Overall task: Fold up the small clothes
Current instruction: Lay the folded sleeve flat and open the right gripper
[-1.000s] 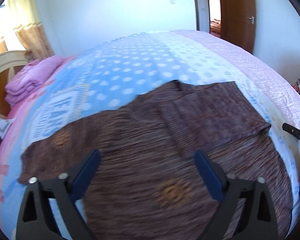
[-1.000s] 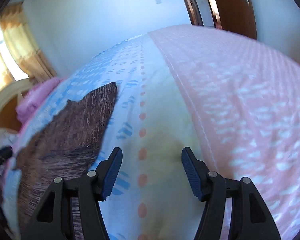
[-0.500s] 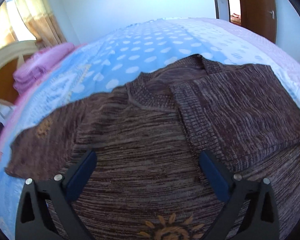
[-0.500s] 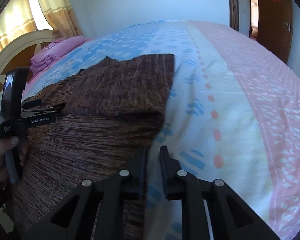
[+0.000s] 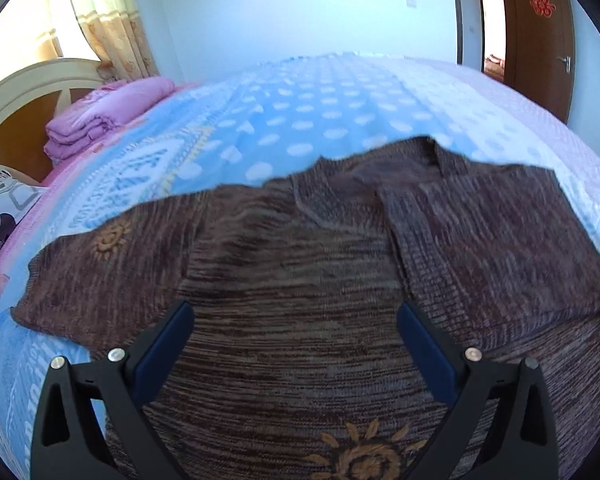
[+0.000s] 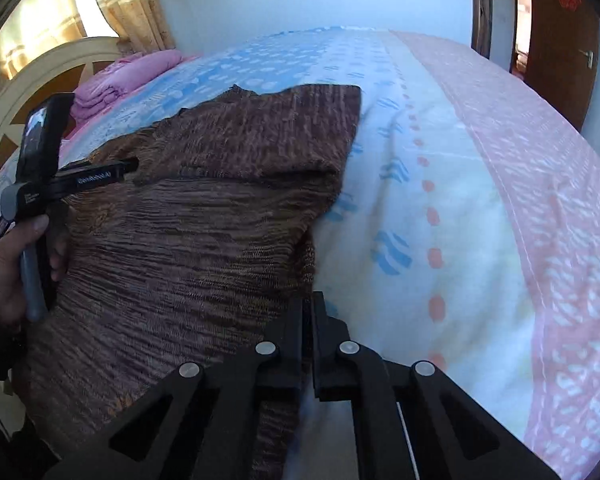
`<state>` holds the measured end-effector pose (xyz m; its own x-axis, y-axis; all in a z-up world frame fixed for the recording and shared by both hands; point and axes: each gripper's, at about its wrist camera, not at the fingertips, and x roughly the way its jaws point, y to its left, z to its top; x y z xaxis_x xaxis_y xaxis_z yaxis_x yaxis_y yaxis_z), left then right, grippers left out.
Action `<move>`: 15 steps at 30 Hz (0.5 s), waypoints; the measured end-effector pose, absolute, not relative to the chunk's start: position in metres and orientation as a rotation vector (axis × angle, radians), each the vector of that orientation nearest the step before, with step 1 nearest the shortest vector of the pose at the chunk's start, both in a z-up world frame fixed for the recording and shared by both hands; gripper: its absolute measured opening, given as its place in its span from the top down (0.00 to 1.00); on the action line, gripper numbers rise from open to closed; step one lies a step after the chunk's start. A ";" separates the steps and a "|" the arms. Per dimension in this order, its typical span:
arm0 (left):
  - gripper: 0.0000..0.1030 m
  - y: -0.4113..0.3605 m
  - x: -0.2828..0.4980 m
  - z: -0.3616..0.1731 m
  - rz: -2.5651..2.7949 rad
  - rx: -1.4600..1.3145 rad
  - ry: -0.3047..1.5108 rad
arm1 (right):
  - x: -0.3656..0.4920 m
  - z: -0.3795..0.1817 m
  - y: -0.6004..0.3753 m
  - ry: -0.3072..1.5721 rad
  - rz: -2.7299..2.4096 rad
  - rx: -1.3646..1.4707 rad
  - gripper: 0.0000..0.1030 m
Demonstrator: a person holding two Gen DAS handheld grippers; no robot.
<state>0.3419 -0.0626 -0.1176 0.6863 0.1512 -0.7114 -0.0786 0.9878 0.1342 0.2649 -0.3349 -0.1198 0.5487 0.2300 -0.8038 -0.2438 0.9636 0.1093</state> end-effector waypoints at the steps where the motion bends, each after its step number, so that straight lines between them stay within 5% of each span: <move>1: 0.00 -0.065 0.343 -0.117 0.125 0.113 0.805 | 0.261 -0.119 -0.339 0.953 0.277 -0.016 0.98; 10: 0.00 -0.083 0.363 -0.132 0.146 0.235 0.851 | 0.256 -0.116 -0.339 0.893 0.250 -0.036 0.94; 11: 0.00 -0.079 0.363 -0.132 0.160 0.221 0.855 | 0.255 -0.112 -0.335 0.859 0.224 -0.050 0.81; 12: 0.00 -0.076 0.364 -0.133 0.172 0.207 0.862 | 0.252 -0.106 -0.332 0.816 0.201 -0.057 0.58; 15: 0.00 -0.065 0.366 -0.135 0.179 0.153 0.882 | 0.248 -0.096 -0.311 0.746 0.345 0.001 0.44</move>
<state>0.3662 -0.0653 -0.1348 0.6221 0.2181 -0.7520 -0.0925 0.9742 0.2061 0.2478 -0.3109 -0.0964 0.6808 0.3076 -0.6648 -0.3070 0.9438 0.1223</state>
